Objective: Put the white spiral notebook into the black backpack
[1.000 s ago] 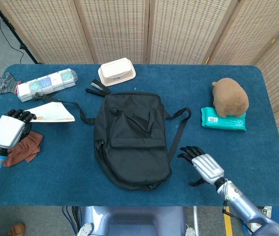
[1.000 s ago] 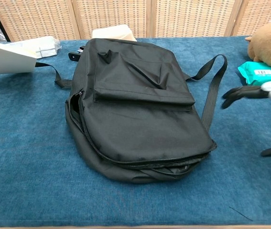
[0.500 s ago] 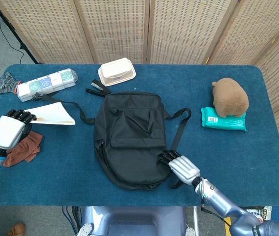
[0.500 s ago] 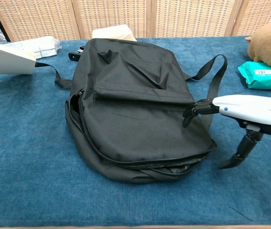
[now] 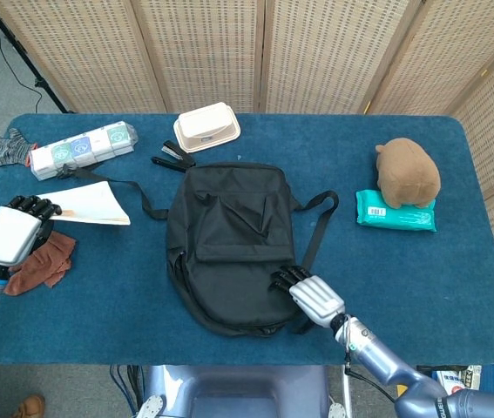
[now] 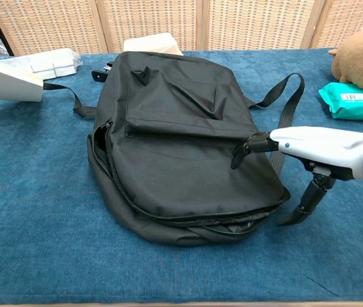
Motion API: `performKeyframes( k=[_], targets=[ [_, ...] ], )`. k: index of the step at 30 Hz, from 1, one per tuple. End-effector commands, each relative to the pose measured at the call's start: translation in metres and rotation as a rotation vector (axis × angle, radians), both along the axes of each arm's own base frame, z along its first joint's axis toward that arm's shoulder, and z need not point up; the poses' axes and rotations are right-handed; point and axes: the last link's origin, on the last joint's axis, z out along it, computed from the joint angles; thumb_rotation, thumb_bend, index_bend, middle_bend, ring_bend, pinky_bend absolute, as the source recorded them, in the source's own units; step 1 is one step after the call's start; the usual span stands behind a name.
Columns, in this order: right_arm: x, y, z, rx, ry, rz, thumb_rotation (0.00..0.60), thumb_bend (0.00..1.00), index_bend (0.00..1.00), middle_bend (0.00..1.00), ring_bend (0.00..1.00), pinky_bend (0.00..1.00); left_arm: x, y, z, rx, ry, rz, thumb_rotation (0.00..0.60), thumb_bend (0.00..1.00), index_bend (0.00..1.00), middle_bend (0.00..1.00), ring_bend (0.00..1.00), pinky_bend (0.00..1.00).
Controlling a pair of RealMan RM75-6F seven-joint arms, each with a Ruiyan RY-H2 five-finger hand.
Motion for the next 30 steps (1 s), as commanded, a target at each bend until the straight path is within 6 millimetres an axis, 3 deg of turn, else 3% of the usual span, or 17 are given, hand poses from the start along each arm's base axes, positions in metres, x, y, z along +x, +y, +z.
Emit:
performKeyframes(
  k=[1, 20, 24, 30],
  targets=[
    [0.010, -0.002, 0.001, 0.013, -0.002, -0.006, 0.600, 0.00, 0.21, 0.13, 0.05, 0.08, -0.001, 0.000, 0.000, 0.001, -0.001, 0.001, 0.600, 0.59, 0.80, 0.56, 0.43, 0.49],
    [0.031, -0.006, -0.026, 0.015, -0.026, -0.002, 0.600, 0.01, 0.22, 0.13, 0.05, 0.07, 0.000, -0.001, 0.001, -0.003, -0.016, -0.005, 0.600, 0.59, 0.80, 0.56, 0.43, 0.49],
    [0.035, -0.010, -0.029, 0.000, -0.034, -0.011, 0.600, 0.18, 0.25, 0.16, 0.07, 0.09, -0.001, -0.001, 0.002, -0.002, -0.015, -0.003, 0.600, 0.59, 0.80, 0.56, 0.43, 0.49],
    [0.034, -0.014, -0.035, -0.027, -0.021, -0.009, 0.600, 0.35, 0.30, 0.22, 0.13, 0.15, 0.000, -0.001, 0.003, -0.001, -0.023, -0.005, 0.600, 0.59, 0.80, 0.56, 0.43, 0.49]
  ],
)
